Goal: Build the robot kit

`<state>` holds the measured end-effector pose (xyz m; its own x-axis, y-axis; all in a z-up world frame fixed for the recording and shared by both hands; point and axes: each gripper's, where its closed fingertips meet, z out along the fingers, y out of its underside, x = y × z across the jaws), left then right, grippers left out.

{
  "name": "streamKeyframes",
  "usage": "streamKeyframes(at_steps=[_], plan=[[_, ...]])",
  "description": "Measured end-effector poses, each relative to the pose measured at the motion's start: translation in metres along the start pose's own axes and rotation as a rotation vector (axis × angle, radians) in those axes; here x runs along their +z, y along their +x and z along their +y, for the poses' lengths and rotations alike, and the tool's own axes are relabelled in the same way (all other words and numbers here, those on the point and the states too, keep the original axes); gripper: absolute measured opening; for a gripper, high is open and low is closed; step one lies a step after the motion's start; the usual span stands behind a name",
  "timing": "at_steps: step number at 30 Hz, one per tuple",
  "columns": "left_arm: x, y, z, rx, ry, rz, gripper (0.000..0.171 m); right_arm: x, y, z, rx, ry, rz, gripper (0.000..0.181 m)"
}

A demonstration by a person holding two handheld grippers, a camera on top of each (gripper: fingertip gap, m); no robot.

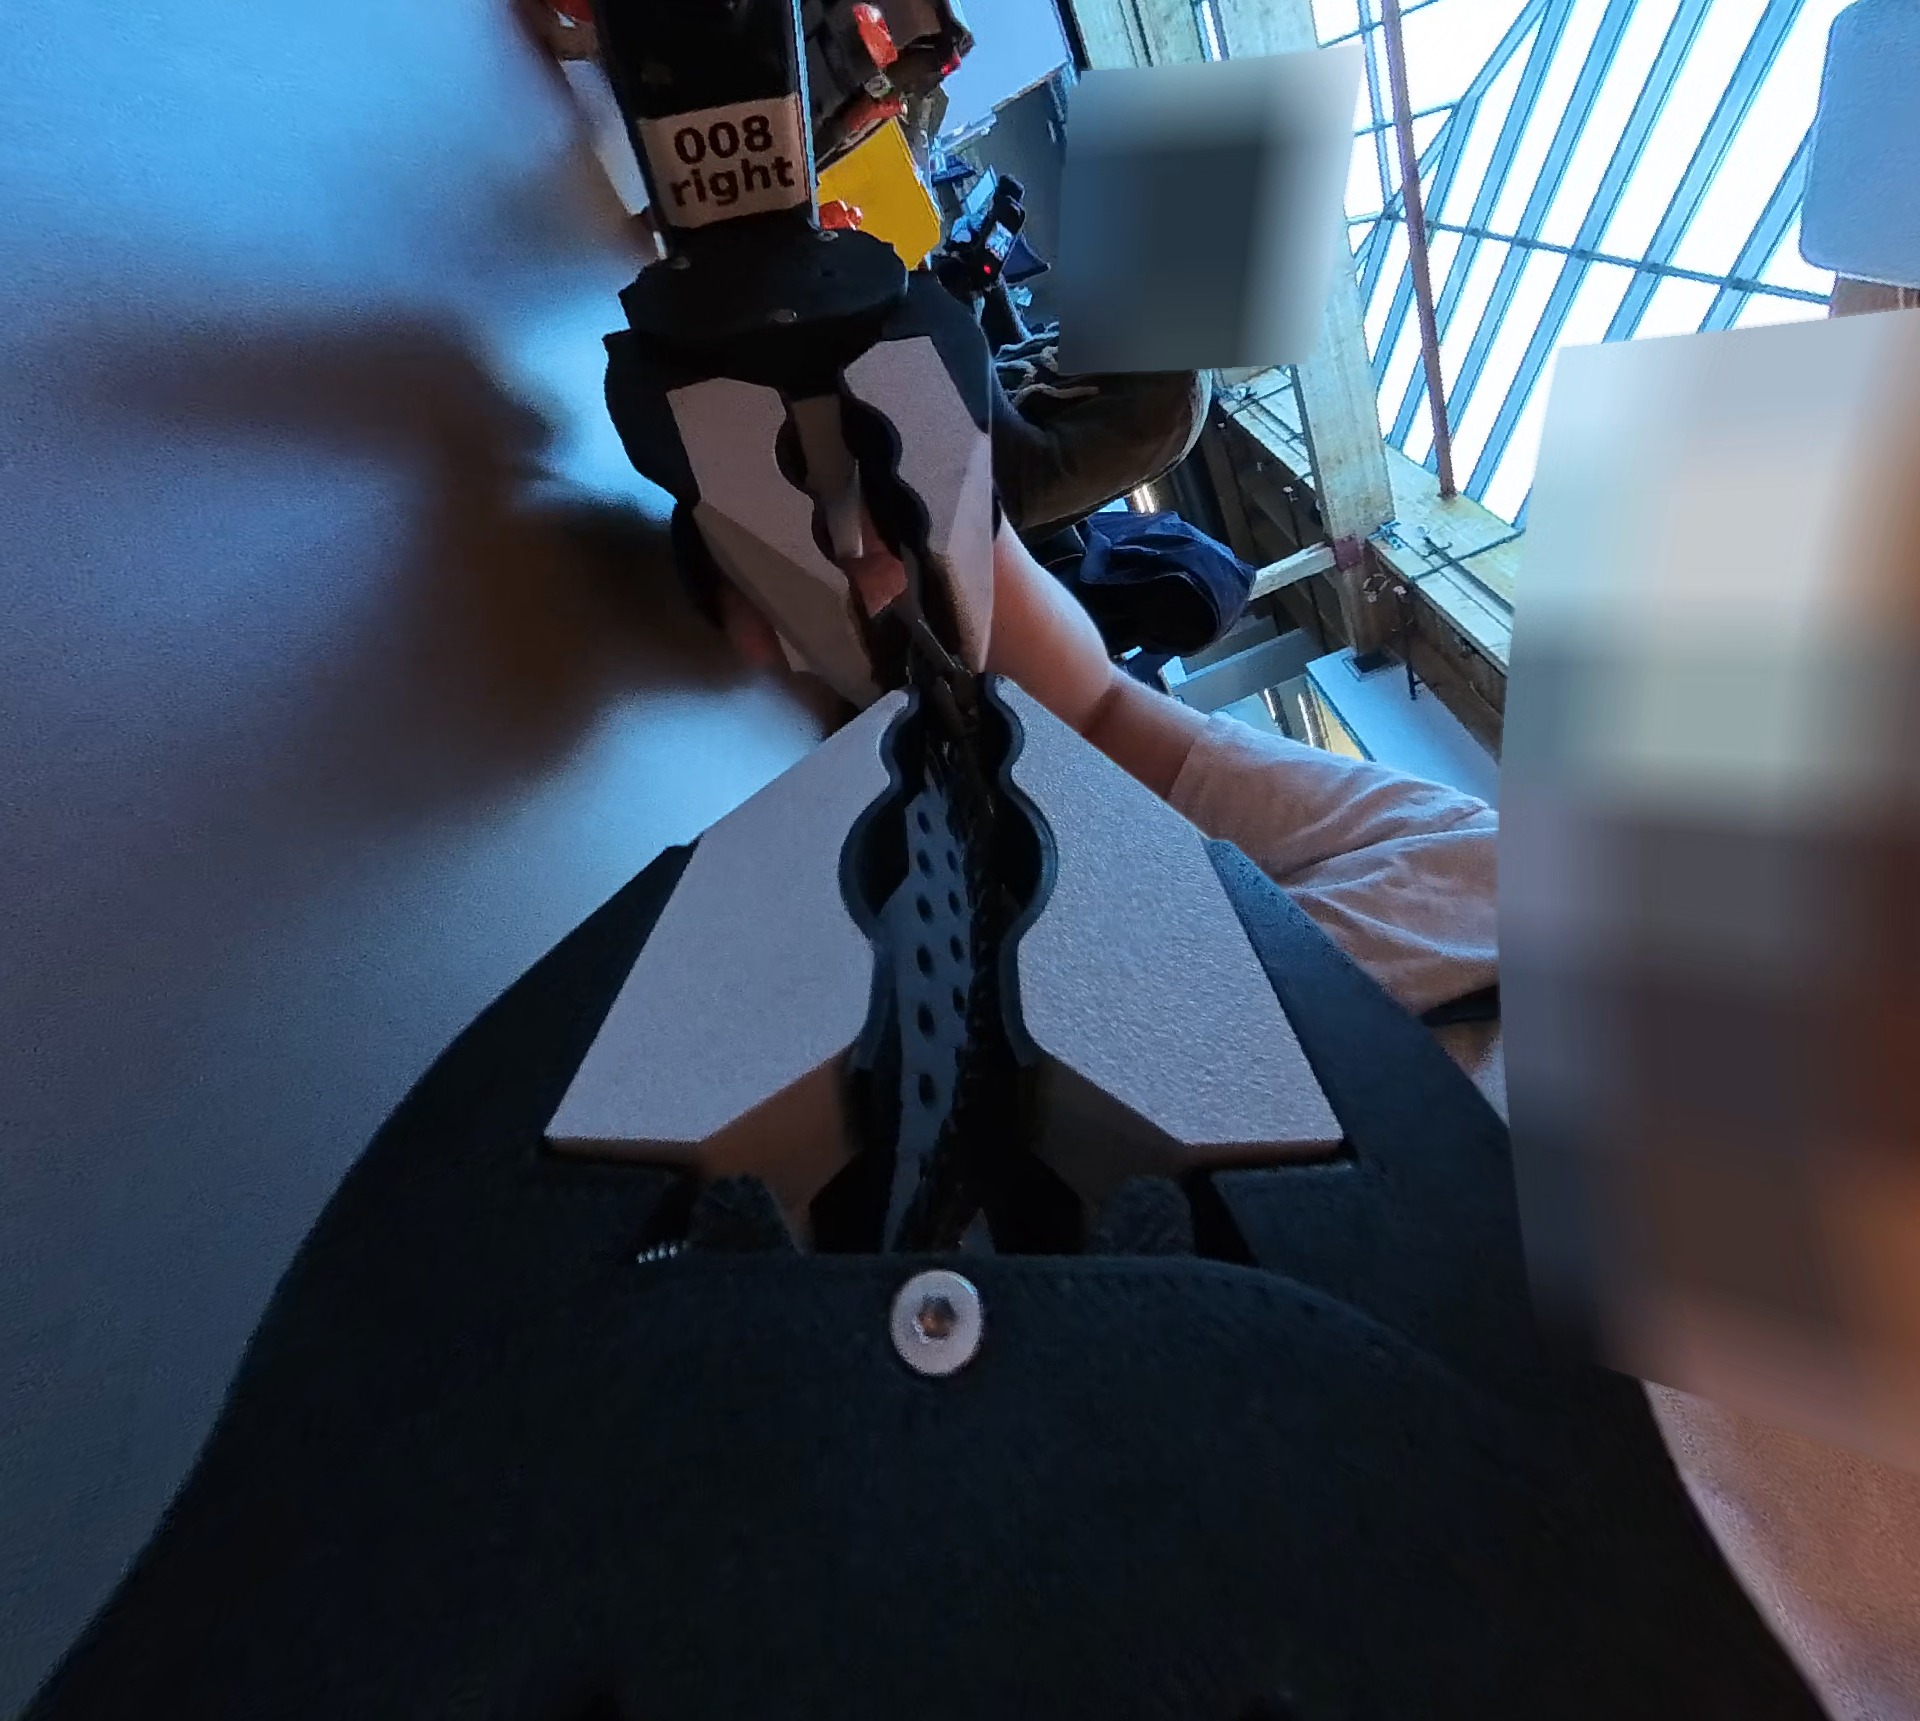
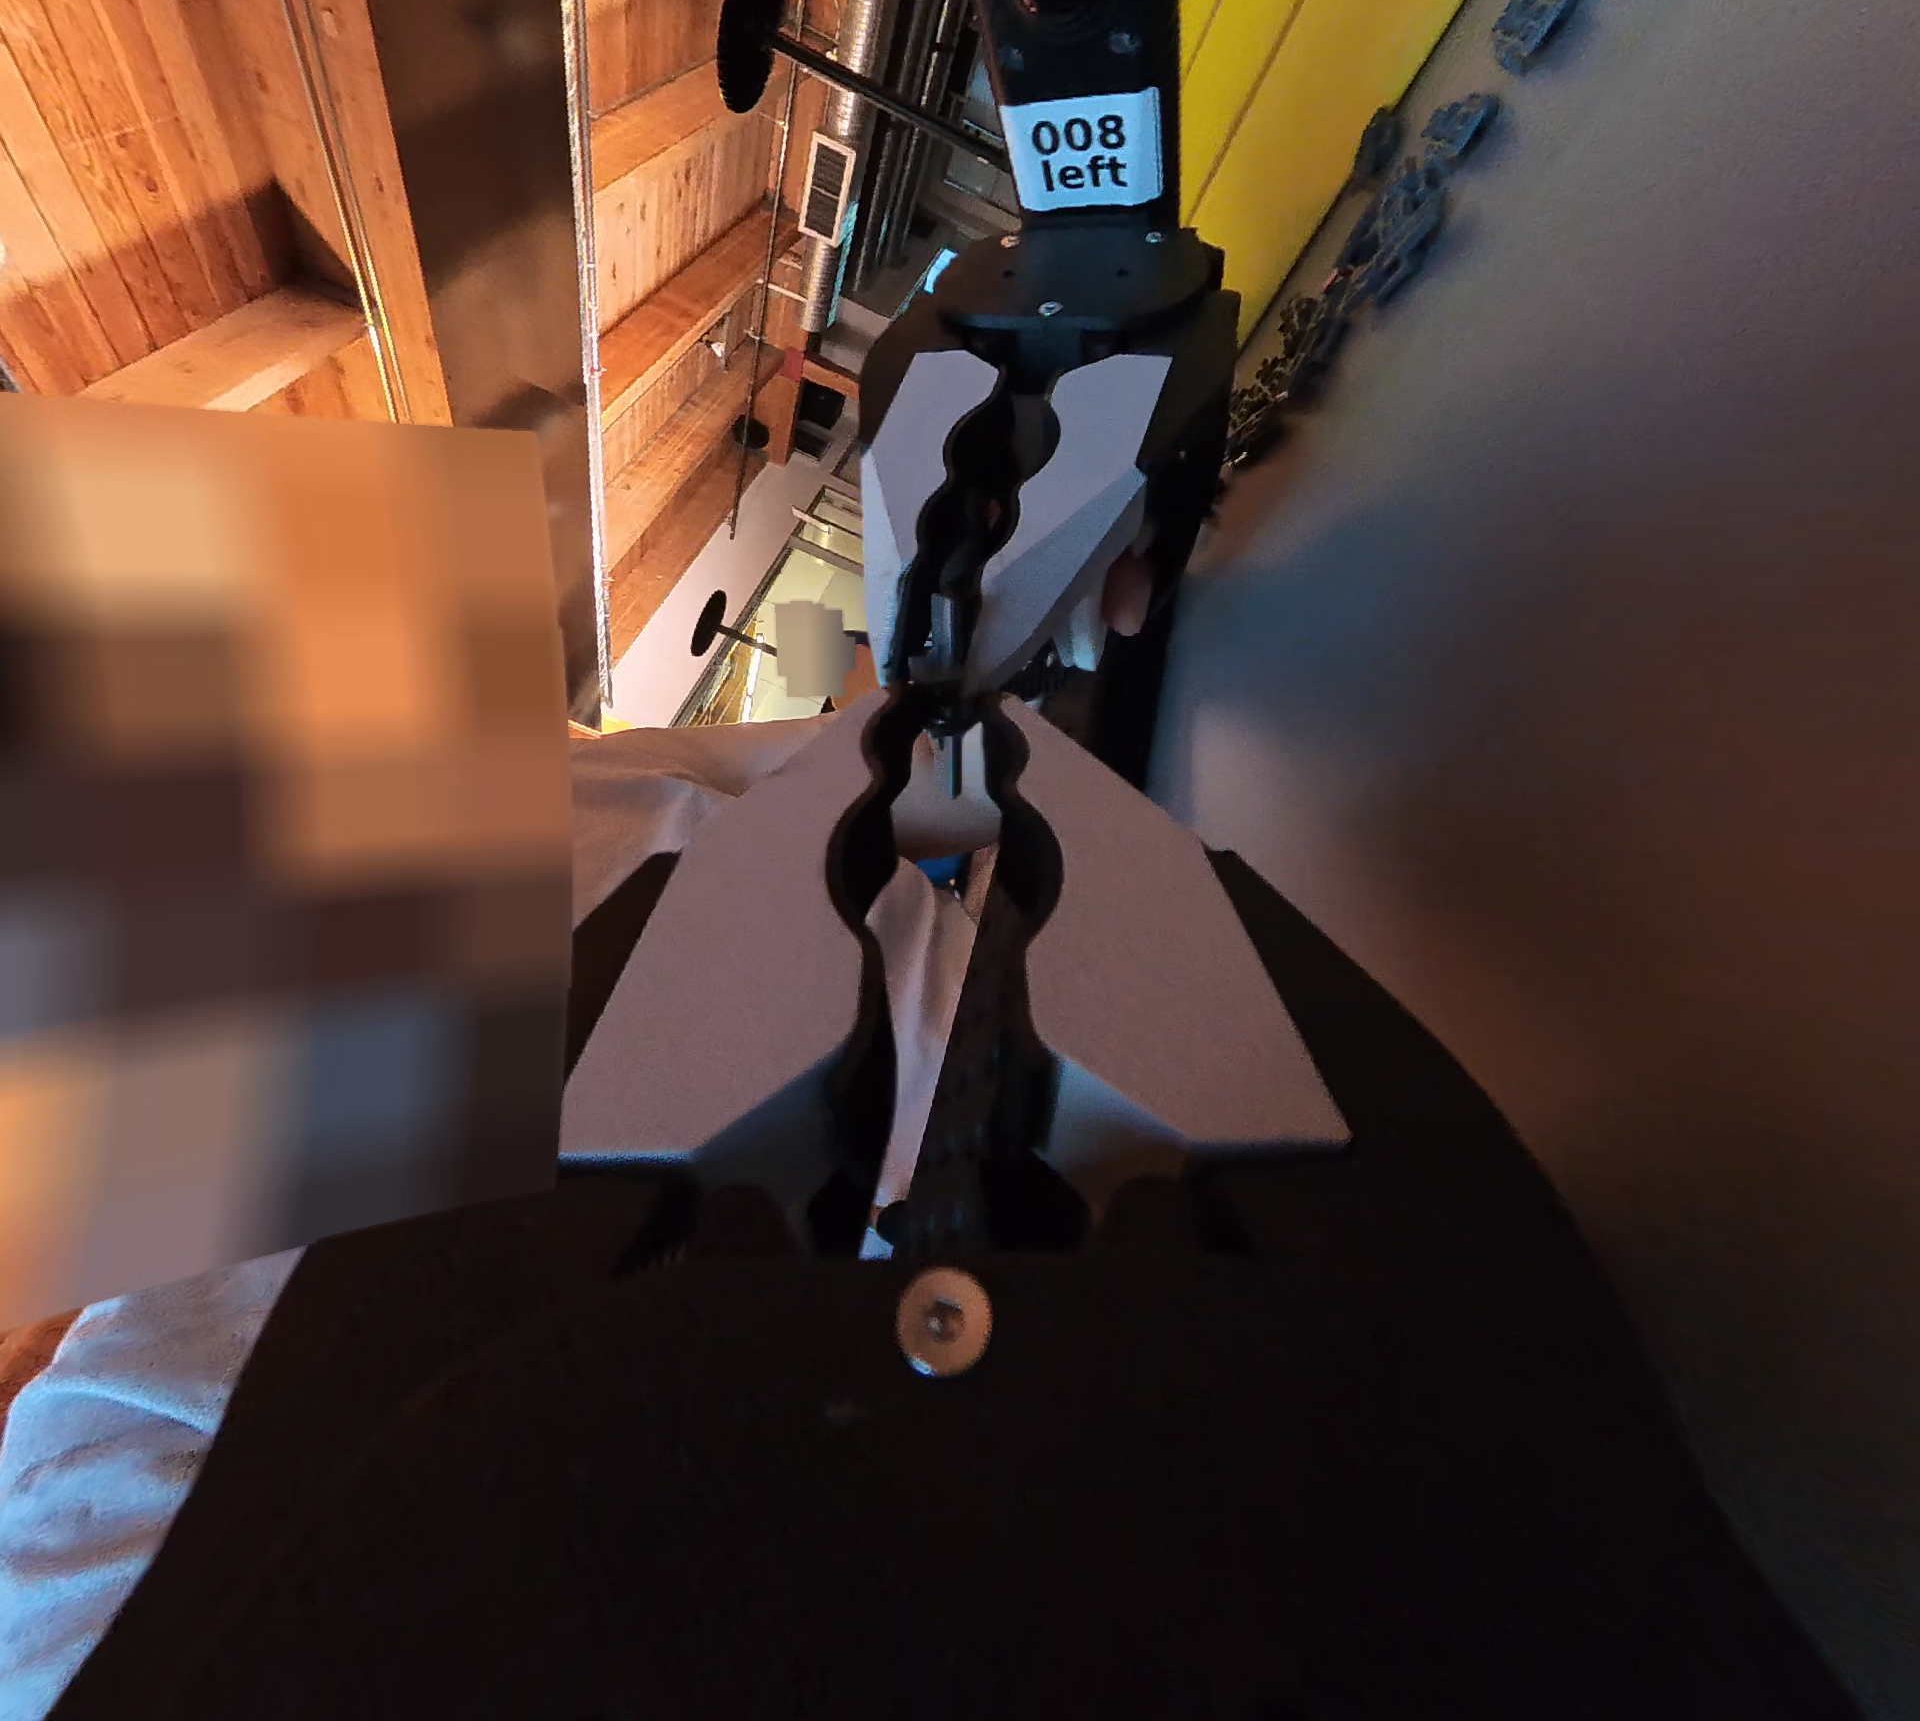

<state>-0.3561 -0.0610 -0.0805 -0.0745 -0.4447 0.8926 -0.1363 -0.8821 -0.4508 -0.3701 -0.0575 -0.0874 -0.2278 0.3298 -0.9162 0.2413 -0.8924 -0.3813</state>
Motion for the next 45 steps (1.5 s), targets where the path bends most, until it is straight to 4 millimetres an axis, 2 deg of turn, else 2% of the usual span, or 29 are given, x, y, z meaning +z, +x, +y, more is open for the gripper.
streamKeyframes(at_steps=[3, 7, 10, 14, 16, 18, 20, 21, 23, 24, 30, 41, 45], plan=[[0.000, -0.004, 0.000, 0.000, 0.004, -0.019, 0.007, -0.002, 0.004, -0.001, -0.058, 0.002, 0.059, 0.003], [0.000, 0.001, -0.002, -0.025, 0.011, 0.028, 0.007, -0.001, 0.000, -0.002, -0.118, 0.002, 0.069, 0.001], [-0.002, -0.003, -0.007, -0.059, 0.042, 0.023, 0.008, -0.003, 0.003, -0.006, -0.169, 0.016, 0.122, 0.001], [-0.005, -0.019, -0.006, -0.068, 0.045, -0.070, 0.007, -0.006, 0.018, -0.008, -0.328, -0.022, 0.320, 0.001], [-0.008, -0.016, -0.010, -0.067, 0.070, -0.055, 0.007, -0.005, 0.016, -0.013, -0.384, -0.007, 0.370, 0.001], [-0.009, -0.005, -0.012, -0.060, 0.076, 0.007, 0.006, -0.001, 0.005, -0.015, -0.356, 0.025, 0.295, 0.003], [-0.008, 0.001, -0.012, -0.041, 0.077, 0.029, 0.007, 0.000, -0.002, -0.015, -0.256, 0.044, 0.194, 0.005], [-0.008, 0.002, -0.012, -0.030, 0.075, 0.027, 0.007, 0.000, -0.005, -0.014, -0.211, 0.051, 0.148, 0.007], [-0.010, -0.002, -0.015, -0.012, 0.093, -0.002, 0.007, 0.000, -0.006, -0.010, -0.128, 0.034, 0.096, 0.022], [-0.011, -0.001, -0.017, -0.010, 0.103, 0.000, 0.007, 0.001, -0.007, -0.006, -0.114, 0.011, 0.081, 0.022], [-0.008, 0.001, -0.013, 0.000, 0.081, 0.009, 0.007, 0.004, -0.005, -0.008, -0.123, 0.017, 0.096, 0.006], [-0.006, -0.001, -0.011, 0.017, 0.069, -0.015, 0.007, 0.004, -0.001, -0.006, -0.089, 0.023, 0.100, 0.006], [-0.005, -0.004, -0.010, 0.019, 0.064, -0.033, 0.007, 0.003, 0.002, -0.005, -0.151, -0.005, 0.156, 0.006]])
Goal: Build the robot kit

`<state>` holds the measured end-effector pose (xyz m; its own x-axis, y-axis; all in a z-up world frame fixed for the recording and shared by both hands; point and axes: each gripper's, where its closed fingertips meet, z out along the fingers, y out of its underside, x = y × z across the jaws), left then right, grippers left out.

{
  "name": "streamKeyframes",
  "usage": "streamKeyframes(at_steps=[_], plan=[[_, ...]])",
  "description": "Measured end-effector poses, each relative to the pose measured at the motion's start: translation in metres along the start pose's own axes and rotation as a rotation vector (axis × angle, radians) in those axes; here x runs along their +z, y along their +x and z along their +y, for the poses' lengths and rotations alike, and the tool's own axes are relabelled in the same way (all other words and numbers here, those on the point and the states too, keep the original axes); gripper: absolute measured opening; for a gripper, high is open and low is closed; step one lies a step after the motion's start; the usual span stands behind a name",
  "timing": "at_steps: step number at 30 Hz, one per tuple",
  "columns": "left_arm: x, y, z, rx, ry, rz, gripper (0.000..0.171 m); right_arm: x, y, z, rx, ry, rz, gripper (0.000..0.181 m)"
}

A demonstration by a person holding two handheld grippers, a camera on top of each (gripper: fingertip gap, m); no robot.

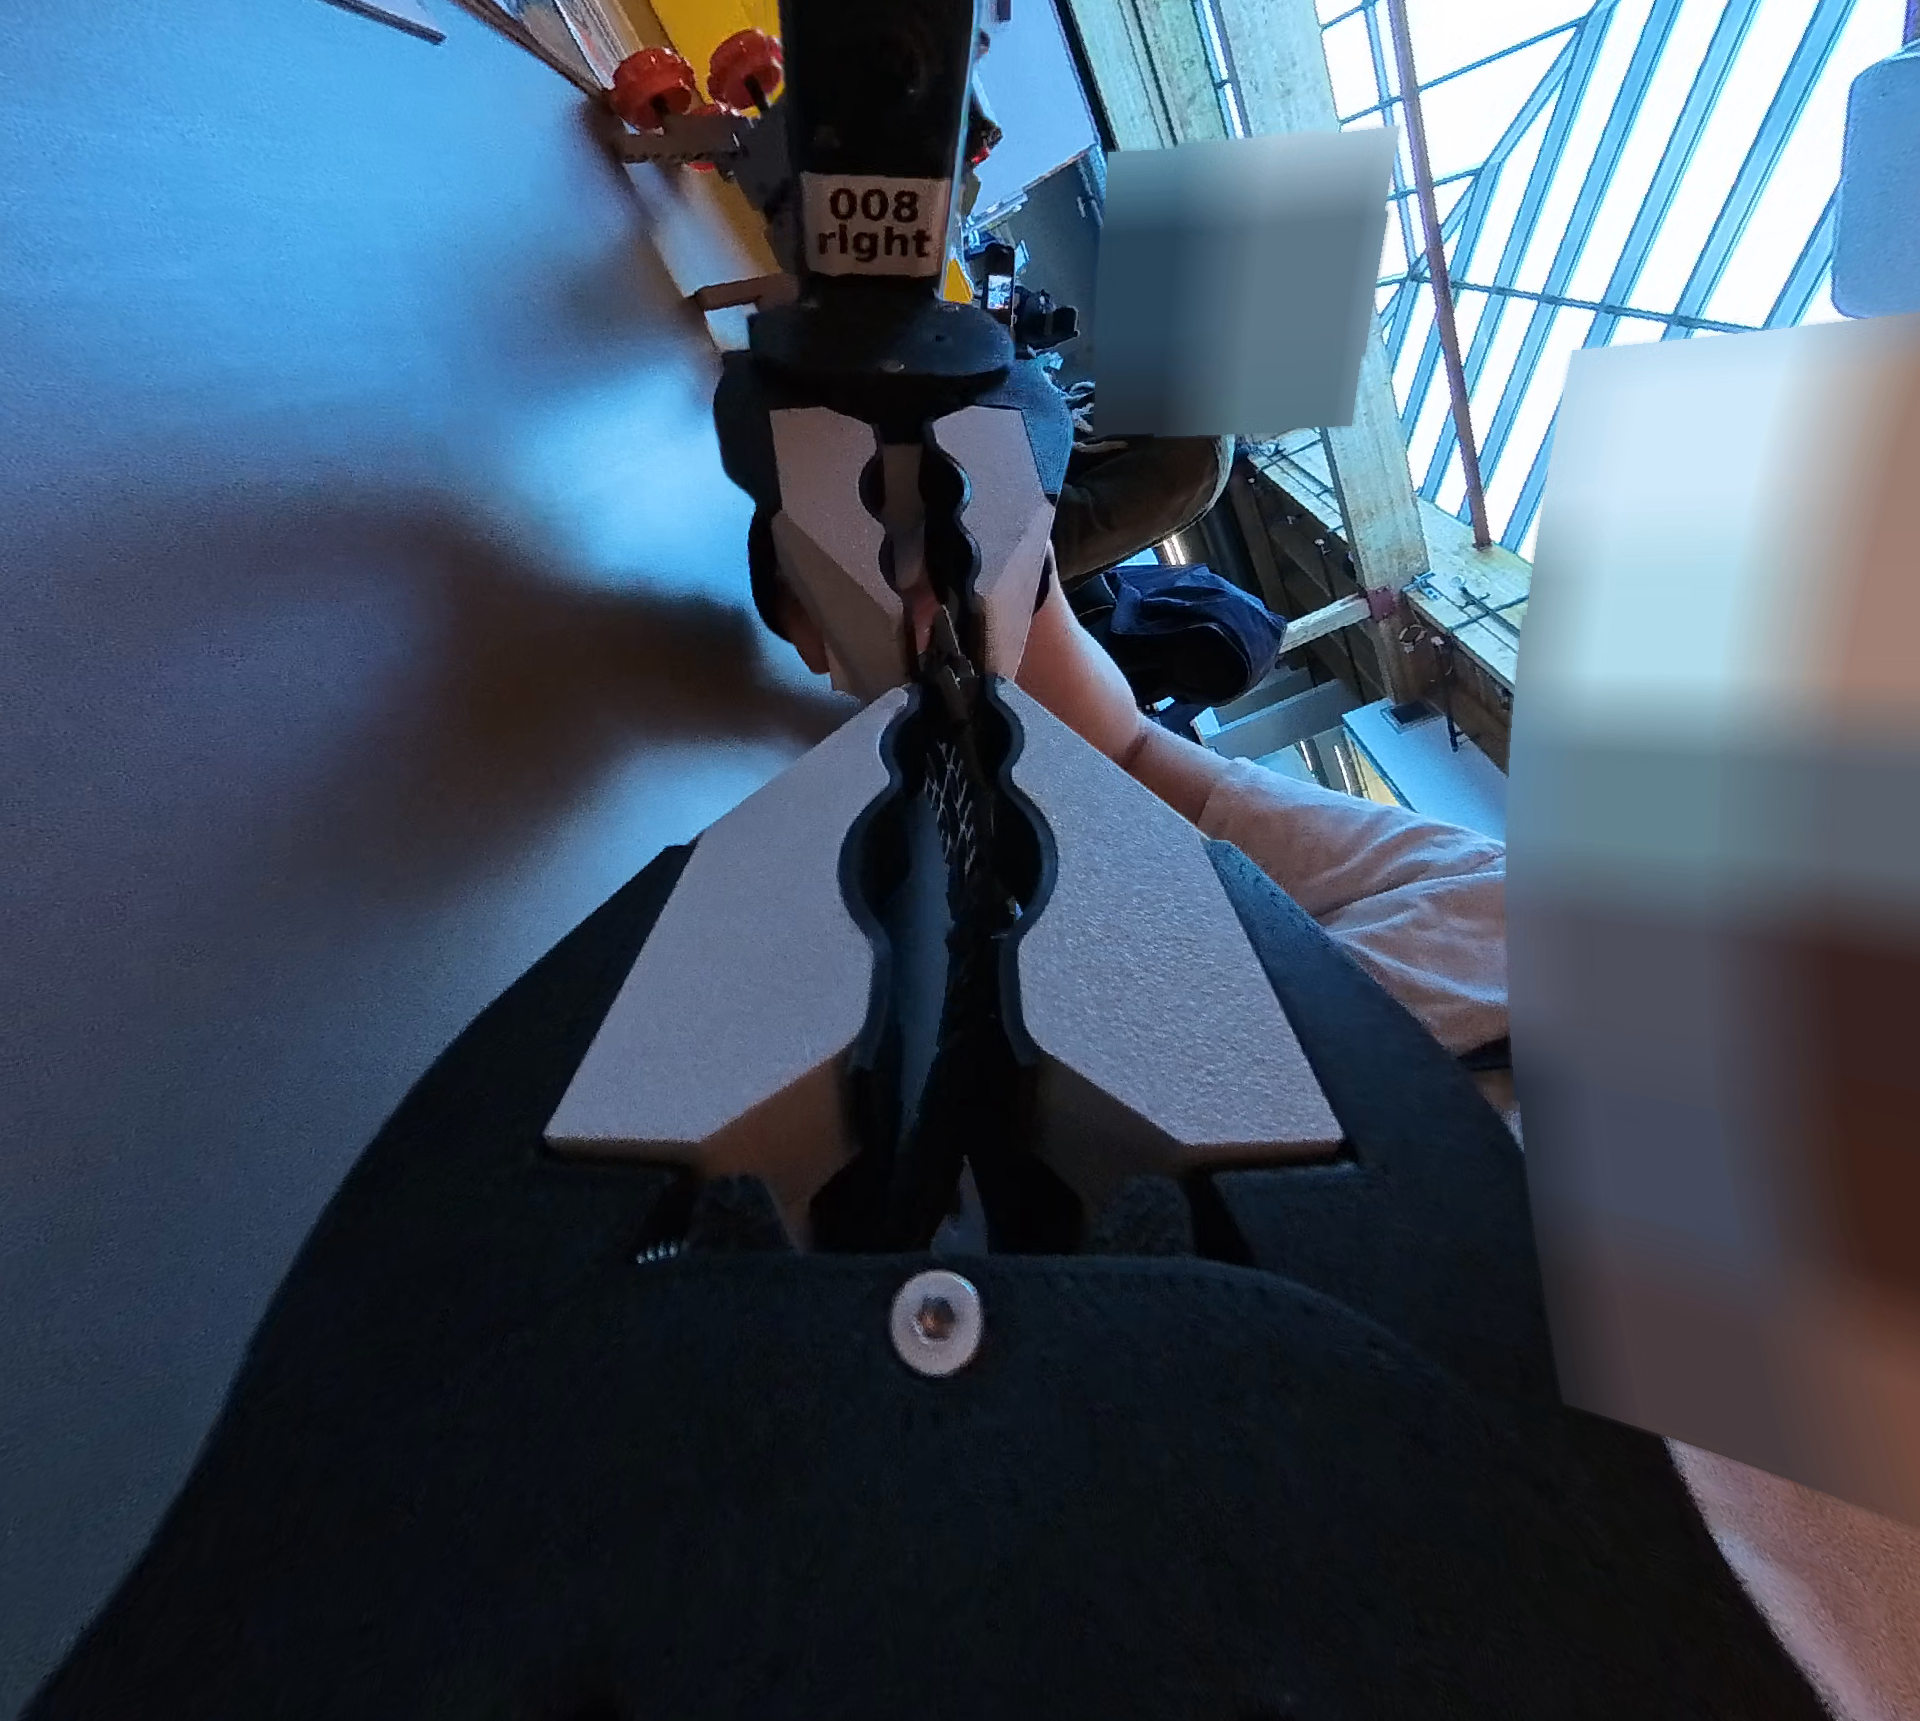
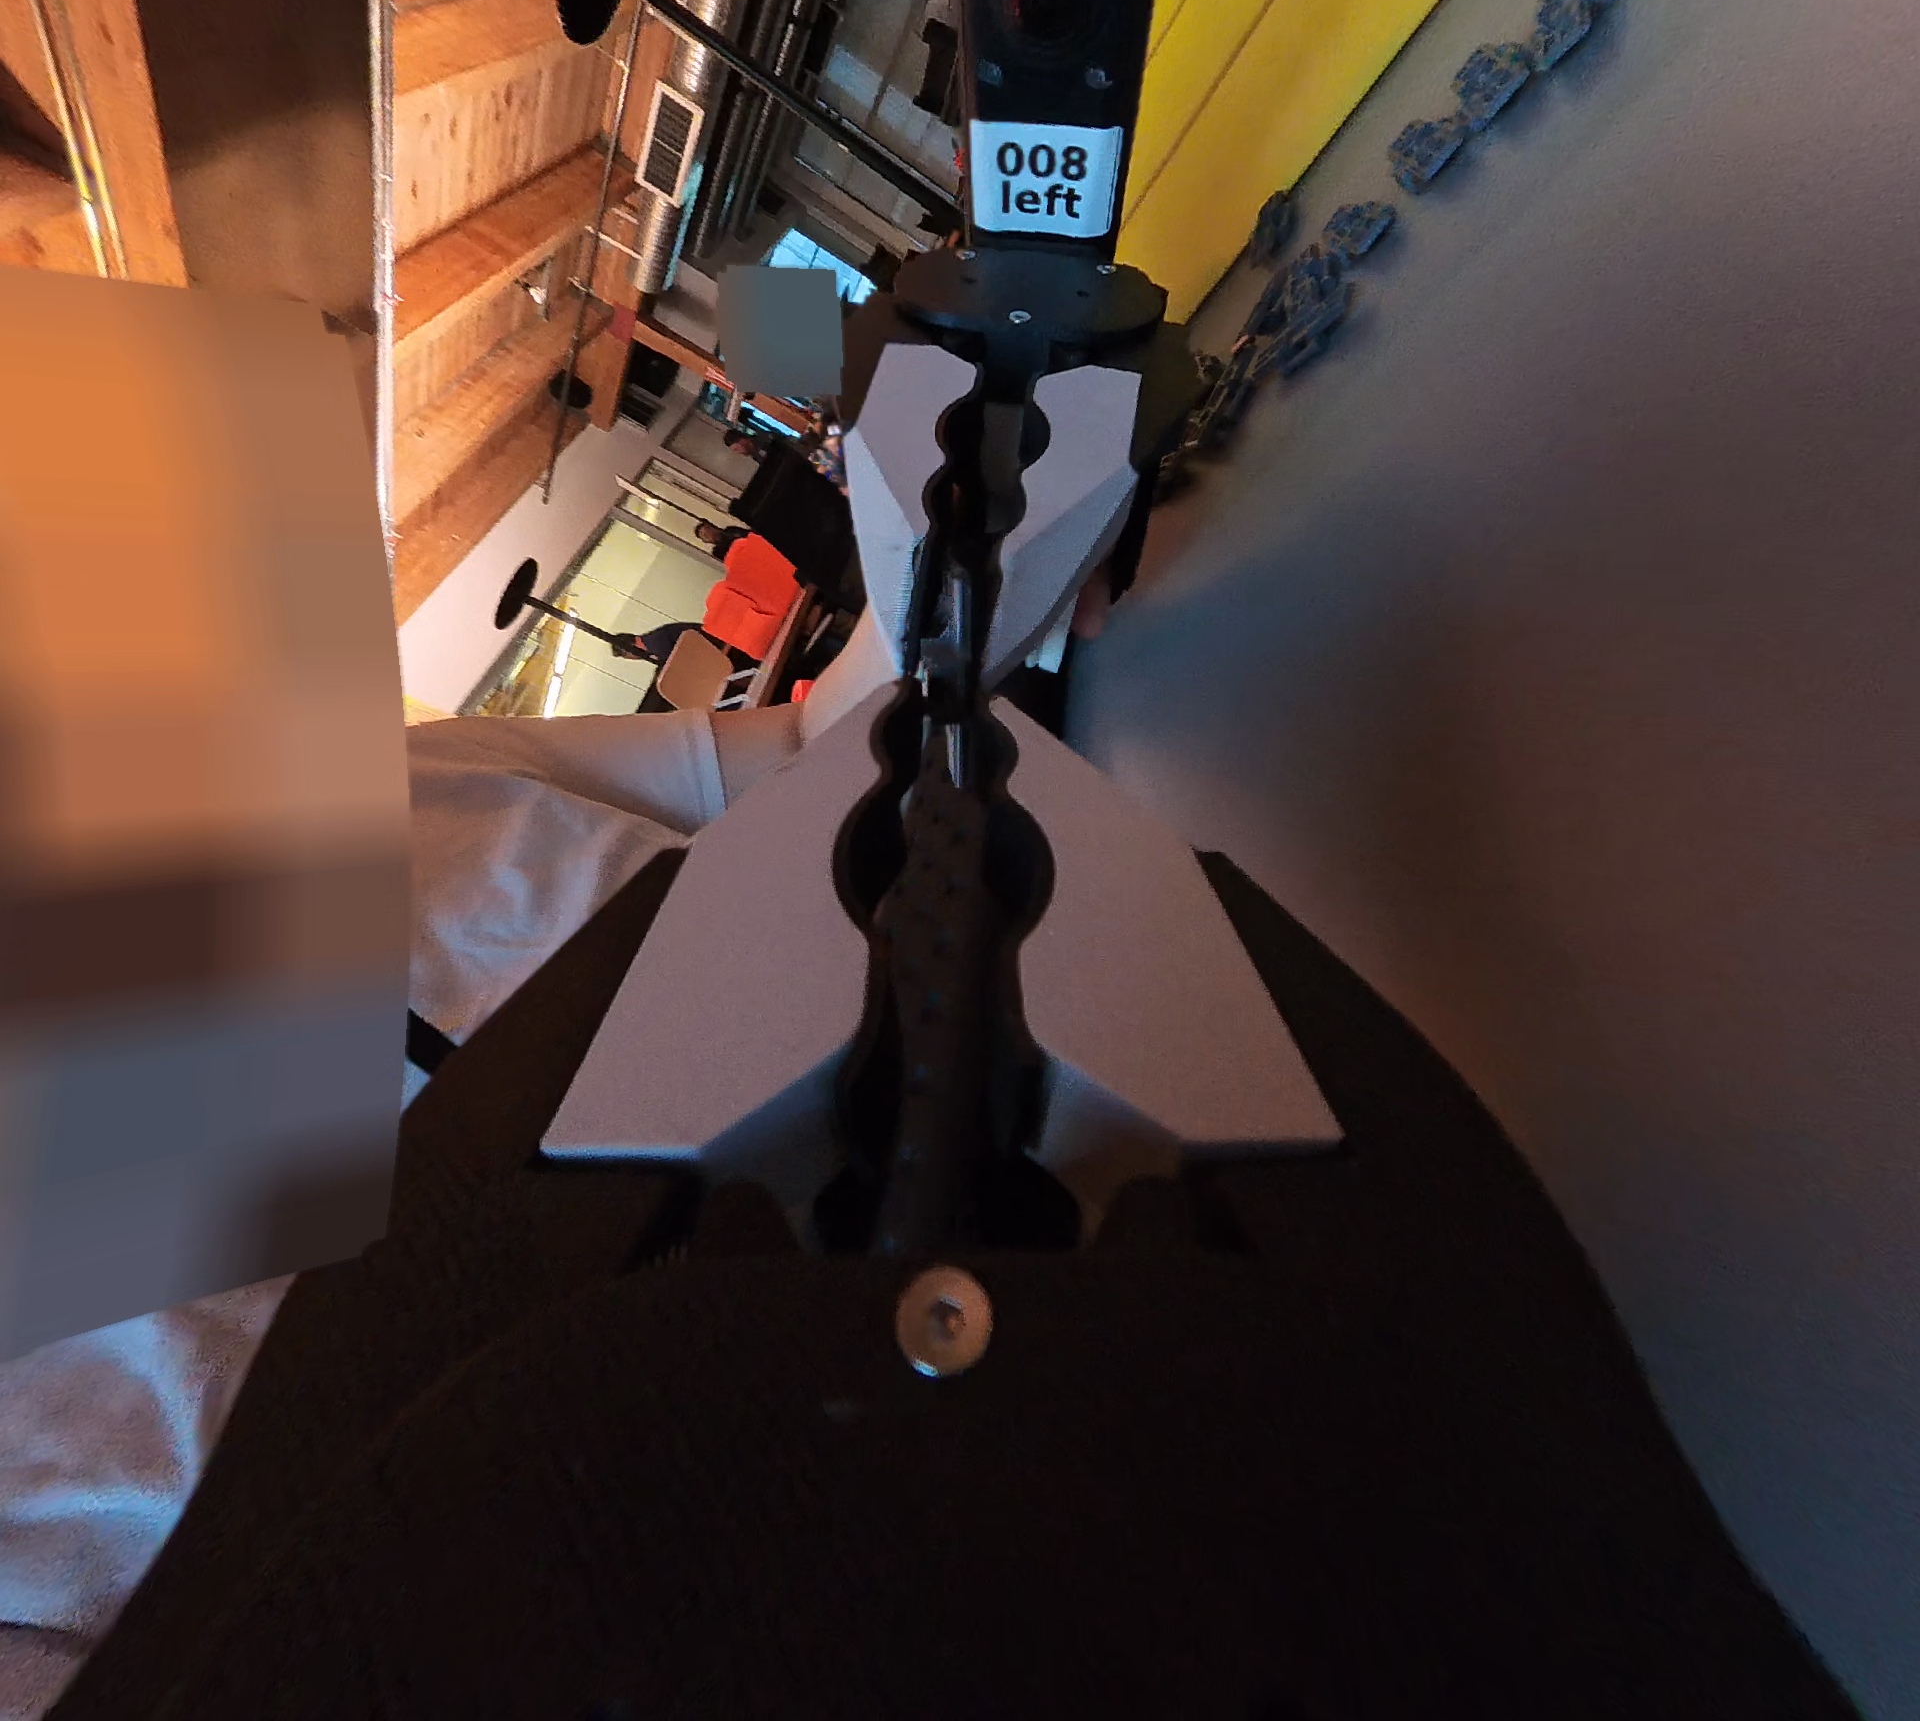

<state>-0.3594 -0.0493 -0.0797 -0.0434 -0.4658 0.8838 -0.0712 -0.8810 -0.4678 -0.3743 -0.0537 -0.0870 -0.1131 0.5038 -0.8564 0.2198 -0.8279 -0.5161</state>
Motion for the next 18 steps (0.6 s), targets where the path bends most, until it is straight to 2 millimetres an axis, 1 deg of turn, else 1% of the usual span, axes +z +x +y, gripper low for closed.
streamKeyframes(at_steps=[5, 8, 12, 14, 15, 18], plan=[[-0.002, 0.005, -0.002, 0.011, 0.014, 0.022, 0.007, 0.002, -0.005, -0.004, 0.022, 0.045, -0.040, 0.006], [-0.002, 0.001, -0.003, 0.010, 0.016, -0.002, 0.007, 0.001, -0.001, -0.003, 0.029, 0.033, -0.029, 0.006], [-0.002, 0.004, -0.005, -0.084, 0.035, 0.055, 0.008, 0.001, -0.003, -0.005, 0.032, 0.029, -0.020, 0.005], [-0.003, 0.006, -0.009, -0.149, 0.056, 0.106, 0.033, -0.001, 0.006, -0.005, 0.001, 0.019, 0.052, 0.006], [-0.003, 0.007, -0.010, -0.180, 0.064, 0.127, 0.037, -0.002, 0.007, -0.004, -0.005, 0.016, 0.062, 0.006], [-0.003, 0.003, -0.011, -0.203, 0.079, 0.110, 0.033, -0.002, 0.009, -0.005, -0.011, 0.022, 0.080, 0.006]])
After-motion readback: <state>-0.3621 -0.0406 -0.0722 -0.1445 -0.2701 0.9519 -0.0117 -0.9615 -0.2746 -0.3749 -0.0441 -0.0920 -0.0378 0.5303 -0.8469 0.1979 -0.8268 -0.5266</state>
